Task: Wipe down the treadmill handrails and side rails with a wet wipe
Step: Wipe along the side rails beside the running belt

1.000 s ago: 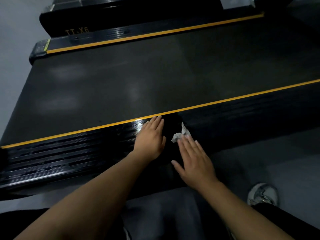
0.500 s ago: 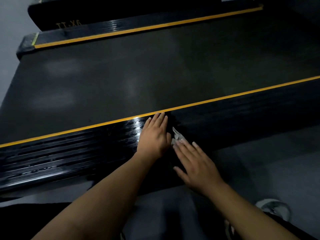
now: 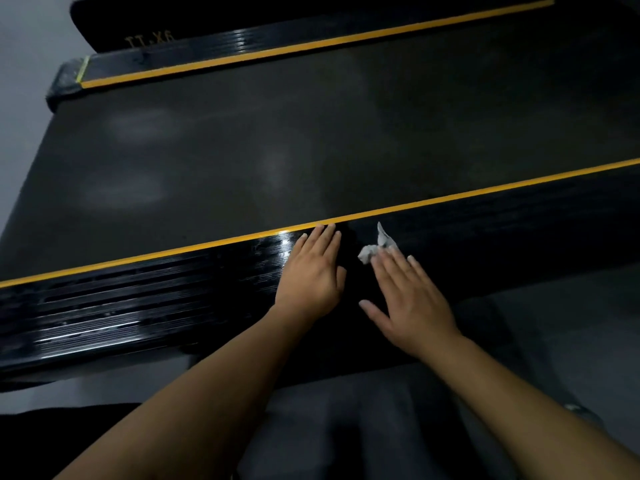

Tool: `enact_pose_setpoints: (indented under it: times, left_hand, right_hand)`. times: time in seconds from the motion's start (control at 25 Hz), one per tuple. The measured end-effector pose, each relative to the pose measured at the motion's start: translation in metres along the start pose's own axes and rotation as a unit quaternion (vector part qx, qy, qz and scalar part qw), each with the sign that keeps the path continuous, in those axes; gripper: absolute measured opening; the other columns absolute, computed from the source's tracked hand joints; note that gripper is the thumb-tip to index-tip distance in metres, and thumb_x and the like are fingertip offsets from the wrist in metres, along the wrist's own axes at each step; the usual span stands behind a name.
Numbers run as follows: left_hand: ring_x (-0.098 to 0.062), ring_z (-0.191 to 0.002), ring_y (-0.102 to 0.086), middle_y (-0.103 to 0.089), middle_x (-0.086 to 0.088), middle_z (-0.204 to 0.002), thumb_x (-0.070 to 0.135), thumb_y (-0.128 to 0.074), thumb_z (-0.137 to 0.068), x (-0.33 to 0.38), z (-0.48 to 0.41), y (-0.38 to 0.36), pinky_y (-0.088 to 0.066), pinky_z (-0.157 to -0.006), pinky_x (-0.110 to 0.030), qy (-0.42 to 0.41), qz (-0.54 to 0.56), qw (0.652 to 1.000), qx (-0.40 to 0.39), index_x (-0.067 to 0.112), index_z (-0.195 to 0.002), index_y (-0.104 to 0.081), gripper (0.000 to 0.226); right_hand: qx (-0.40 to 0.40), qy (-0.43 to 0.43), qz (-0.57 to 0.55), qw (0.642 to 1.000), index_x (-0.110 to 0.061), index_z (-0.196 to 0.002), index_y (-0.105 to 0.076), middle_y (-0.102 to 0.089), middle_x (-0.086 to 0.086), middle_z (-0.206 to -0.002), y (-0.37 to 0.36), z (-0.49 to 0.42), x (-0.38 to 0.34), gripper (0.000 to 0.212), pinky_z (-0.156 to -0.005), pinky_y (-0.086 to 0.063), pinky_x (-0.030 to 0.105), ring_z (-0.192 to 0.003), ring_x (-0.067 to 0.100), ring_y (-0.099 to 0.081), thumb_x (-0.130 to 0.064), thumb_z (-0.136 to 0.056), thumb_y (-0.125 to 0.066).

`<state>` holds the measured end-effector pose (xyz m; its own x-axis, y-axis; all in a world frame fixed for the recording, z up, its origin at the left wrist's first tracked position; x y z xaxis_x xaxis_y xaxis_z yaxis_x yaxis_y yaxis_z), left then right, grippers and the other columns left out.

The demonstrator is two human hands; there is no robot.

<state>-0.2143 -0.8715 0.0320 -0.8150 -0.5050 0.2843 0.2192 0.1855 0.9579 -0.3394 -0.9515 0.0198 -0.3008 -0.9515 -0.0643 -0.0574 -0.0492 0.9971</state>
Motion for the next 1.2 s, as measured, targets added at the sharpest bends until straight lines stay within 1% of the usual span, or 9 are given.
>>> enact_pose_setpoints:
  times: [0.12,0.2,0.28,0.44,0.6,0.72,0.88,1.0,1.2]
  left_hand:
    - [-0.02,-0.157,-0.02,-0.033,-0.008,-0.166,0.04,-0.029,-0.095,-0.001,0.0,-0.001,-0.014,-0.129,-0.04,0.008,0.007,1.0,0.014,0.008,-0.156,-0.04,0.07]
    - [-0.02,-0.157,-0.021,-0.034,-0.008,-0.165,0.039,-0.031,-0.095,0.0,0.001,0.0,-0.012,-0.129,-0.038,0.006,0.005,1.0,0.015,0.009,-0.156,-0.041,0.069]
    - [-0.019,-0.157,-0.019,-0.032,-0.007,-0.166,0.04,-0.031,-0.095,-0.002,0.001,-0.001,-0.011,-0.129,-0.037,0.011,-0.002,1.0,0.01,0.01,-0.157,-0.039,0.07]
    - [-0.021,-0.155,-0.024,-0.036,-0.009,-0.164,0.039,-0.034,-0.091,-0.002,-0.002,0.0,-0.016,-0.128,-0.038,0.017,-0.002,1.0,0.016,0.009,-0.154,-0.044,0.071]
    - [-0.025,-0.154,-0.028,-0.038,-0.009,-0.163,0.038,-0.035,-0.09,-0.005,-0.003,-0.002,-0.02,-0.128,-0.041,0.02,-0.011,1.0,0.013,0.008,-0.154,-0.045,0.071]
    - [-0.025,-0.154,-0.028,-0.038,-0.01,-0.163,0.037,-0.036,-0.09,-0.003,-0.002,-0.004,-0.016,-0.128,-0.038,0.022,-0.013,1.0,0.008,0.008,-0.154,-0.045,0.071]
    - [-0.029,-0.152,-0.032,-0.04,-0.013,-0.162,0.035,-0.038,-0.091,-0.002,-0.002,-0.001,-0.018,-0.127,-0.041,0.018,-0.018,1.0,0.013,0.005,-0.152,-0.046,0.069]
    - [-0.028,-0.153,-0.031,-0.039,-0.012,-0.162,0.033,-0.038,-0.09,0.002,-0.001,-0.001,-0.018,-0.127,-0.041,0.016,-0.012,1.0,0.012,0.006,-0.154,-0.044,0.069]
    - [-0.029,-0.153,-0.031,-0.038,-0.012,-0.162,0.035,-0.037,-0.094,0.0,-0.001,-0.001,-0.025,-0.125,-0.049,0.019,-0.005,1.0,0.013,0.006,-0.154,-0.043,0.067]
  right_hand:
    - [-0.012,0.083,0.014,0.996,-0.004,-0.156,-0.037,-0.032,0.012,-0.165,-0.002,-0.006,-0.016,0.082,-0.122,-0.017,0.043,-0.155,0.025,-0.025,-0.064,-0.102,-0.026]
    - [-0.019,0.082,0.022,0.996,-0.005,-0.155,-0.041,-0.036,0.011,-0.163,0.004,-0.019,0.005,0.08,-0.122,-0.016,0.043,-0.154,0.023,-0.028,-0.063,-0.102,-0.022]
    - [-0.044,0.04,0.006,0.998,-0.006,-0.157,-0.035,-0.03,0.01,-0.166,0.007,-0.03,0.023,0.083,-0.124,-0.011,0.041,-0.156,0.023,-0.022,-0.065,-0.102,-0.018]
    - [-0.065,0.117,0.011,0.991,-0.004,-0.157,-0.035,-0.03,0.011,-0.166,0.001,-0.033,0.0,0.088,-0.123,-0.012,0.041,-0.156,0.023,-0.021,-0.069,-0.101,-0.011]
    - [-0.087,0.074,-0.037,0.993,-0.014,-0.164,-0.006,0.003,0.002,-0.172,0.007,-0.059,0.017,0.095,-0.128,0.006,0.038,-0.158,0.015,0.011,-0.073,-0.091,0.004]
    - [-0.097,0.128,-0.025,0.987,-0.014,-0.164,-0.003,0.005,0.002,-0.173,0.005,-0.062,0.002,0.096,-0.128,0.006,0.04,-0.158,0.016,0.014,-0.075,-0.091,0.003]
    - [-0.095,0.106,-0.047,0.989,-0.014,-0.165,-0.006,0.0,0.003,-0.173,0.009,-0.082,0.01,0.099,-0.129,0.003,0.041,-0.159,0.018,0.008,-0.074,-0.086,0.006]
    - [-0.11,0.15,-0.037,0.982,-0.014,-0.165,-0.004,0.002,0.003,-0.173,0.004,-0.08,-0.004,0.091,-0.129,0.002,0.042,-0.159,0.017,0.01,-0.071,-0.094,-0.002]
    - [-0.108,0.107,-0.064,0.986,-0.013,-0.165,-0.007,-0.004,0.004,-0.173,0.005,-0.092,0.007,0.09,-0.128,0.002,0.04,-0.159,0.02,0.003,-0.071,-0.097,-0.015]
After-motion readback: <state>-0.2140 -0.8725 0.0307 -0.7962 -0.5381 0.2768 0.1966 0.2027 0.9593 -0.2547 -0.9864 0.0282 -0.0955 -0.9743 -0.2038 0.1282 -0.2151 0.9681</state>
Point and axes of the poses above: each hand's wrist, its own z-axis away from the middle knuckle, its own y-axis out of the back of the hand, x = y × z, the point moved 10 cm from there along -z, towards the middle knuckle
